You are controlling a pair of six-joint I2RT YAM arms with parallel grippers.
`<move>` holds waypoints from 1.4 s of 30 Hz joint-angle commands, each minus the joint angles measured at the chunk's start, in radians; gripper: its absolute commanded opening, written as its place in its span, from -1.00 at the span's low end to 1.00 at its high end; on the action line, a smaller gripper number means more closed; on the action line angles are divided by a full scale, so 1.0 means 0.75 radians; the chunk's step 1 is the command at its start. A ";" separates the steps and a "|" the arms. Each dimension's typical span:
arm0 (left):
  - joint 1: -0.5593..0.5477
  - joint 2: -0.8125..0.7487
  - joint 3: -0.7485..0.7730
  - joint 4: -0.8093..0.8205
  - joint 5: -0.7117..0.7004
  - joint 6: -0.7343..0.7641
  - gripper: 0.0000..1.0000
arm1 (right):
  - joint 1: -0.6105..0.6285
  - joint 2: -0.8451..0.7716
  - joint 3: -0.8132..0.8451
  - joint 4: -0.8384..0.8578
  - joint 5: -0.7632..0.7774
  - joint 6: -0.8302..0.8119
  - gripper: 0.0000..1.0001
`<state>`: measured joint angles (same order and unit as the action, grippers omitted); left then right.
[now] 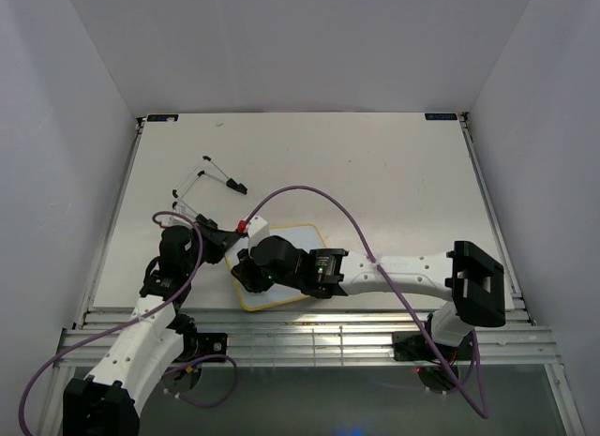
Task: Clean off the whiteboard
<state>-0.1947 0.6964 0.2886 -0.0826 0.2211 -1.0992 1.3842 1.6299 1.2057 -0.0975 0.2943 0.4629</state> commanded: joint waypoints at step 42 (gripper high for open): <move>-0.012 -0.049 0.417 0.347 0.358 0.510 -1.00 | -1.101 -0.345 -0.789 -0.111 -0.096 -0.214 0.06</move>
<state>-0.2016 0.6960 0.5117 0.0704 0.4625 -0.7643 0.5713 1.3262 0.6044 -0.1406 0.1970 0.3111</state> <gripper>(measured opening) 0.180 0.501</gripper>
